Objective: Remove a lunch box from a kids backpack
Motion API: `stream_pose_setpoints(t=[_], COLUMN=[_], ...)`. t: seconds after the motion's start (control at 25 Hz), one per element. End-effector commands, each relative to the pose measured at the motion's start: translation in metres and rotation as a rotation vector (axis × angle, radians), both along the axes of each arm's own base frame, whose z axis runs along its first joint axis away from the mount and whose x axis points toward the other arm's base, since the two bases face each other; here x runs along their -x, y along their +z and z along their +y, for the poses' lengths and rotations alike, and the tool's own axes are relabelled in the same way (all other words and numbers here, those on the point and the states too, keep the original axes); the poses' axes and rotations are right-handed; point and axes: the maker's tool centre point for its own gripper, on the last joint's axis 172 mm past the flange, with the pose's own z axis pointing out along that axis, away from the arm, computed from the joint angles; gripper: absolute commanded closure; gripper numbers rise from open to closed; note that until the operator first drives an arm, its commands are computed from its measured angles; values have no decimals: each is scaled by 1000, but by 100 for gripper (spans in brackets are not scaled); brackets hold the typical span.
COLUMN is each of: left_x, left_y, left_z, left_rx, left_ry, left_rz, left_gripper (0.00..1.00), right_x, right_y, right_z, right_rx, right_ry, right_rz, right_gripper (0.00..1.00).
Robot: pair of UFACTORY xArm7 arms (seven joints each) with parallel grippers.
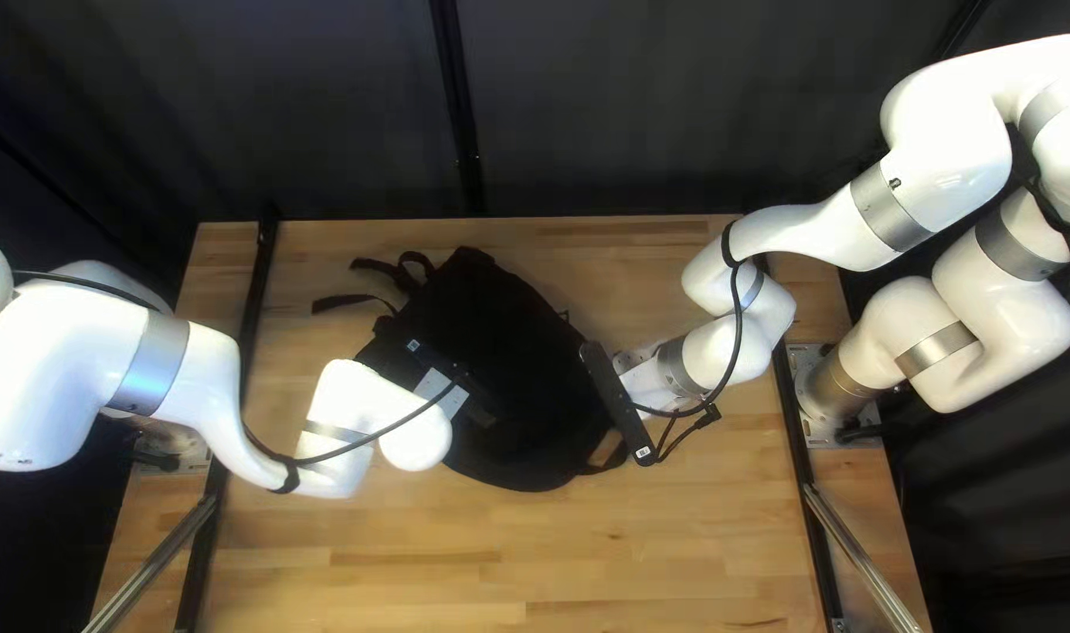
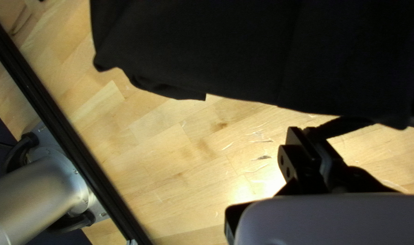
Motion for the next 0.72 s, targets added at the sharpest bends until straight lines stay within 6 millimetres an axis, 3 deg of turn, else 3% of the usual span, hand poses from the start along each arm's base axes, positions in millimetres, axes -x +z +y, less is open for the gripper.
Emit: stream_pose_setpoints(t=[0.04, 0.72], left_x=[2, 19], left_y=[-1, 1], left_z=[4, 10], left_rx=[-2, -11], left_ry=[6, 32], left_rz=[3, 14], left_gripper=[100, 100], right_x=[0, 2], right_y=[0, 1], right_z=[0, -1], right_rx=[0, 6], right_ry=[2, 4], right_rz=[0, 5], right_gripper=[100, 100])
